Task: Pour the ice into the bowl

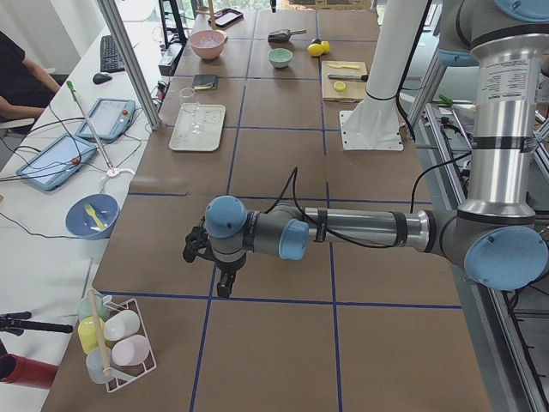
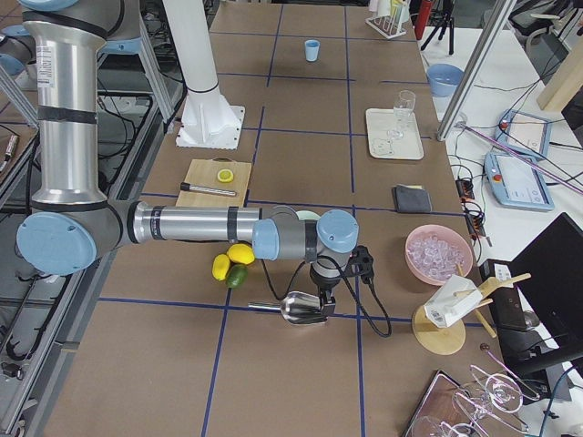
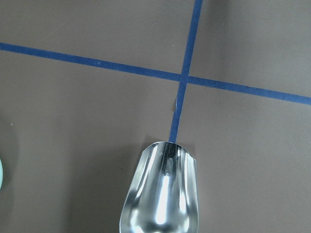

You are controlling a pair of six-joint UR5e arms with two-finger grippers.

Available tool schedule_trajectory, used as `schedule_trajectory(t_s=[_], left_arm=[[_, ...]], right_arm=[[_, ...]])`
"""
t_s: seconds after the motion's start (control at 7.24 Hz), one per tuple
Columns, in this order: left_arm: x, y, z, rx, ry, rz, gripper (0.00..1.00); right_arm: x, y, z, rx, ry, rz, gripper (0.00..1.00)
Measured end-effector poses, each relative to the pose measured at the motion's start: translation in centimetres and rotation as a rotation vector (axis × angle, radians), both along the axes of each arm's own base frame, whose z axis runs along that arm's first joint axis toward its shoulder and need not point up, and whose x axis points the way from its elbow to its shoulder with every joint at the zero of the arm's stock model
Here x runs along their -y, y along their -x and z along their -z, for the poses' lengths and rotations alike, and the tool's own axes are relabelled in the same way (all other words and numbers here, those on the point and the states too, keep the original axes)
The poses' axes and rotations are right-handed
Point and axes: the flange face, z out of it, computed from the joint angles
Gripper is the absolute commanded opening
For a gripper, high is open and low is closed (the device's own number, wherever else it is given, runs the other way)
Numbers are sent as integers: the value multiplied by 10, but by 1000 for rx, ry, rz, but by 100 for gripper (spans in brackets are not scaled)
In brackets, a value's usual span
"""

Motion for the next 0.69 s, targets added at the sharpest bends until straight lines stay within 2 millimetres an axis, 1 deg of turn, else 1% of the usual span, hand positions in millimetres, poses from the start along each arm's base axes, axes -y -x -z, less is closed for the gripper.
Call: schedule_trajectory(t_s=[0.14, 0.55, 0.69], left_arm=[[-11, 2, 5, 1, -7, 0, 100], [-27, 3, -22, -5, -128, 5, 100], [-30, 3, -23, -3, -162, 5, 100]], right_arm=[[1, 1, 2, 9, -4, 0, 100], [7, 1, 9, 8, -18, -4, 100], [9, 2, 11, 9, -16, -8, 100]])
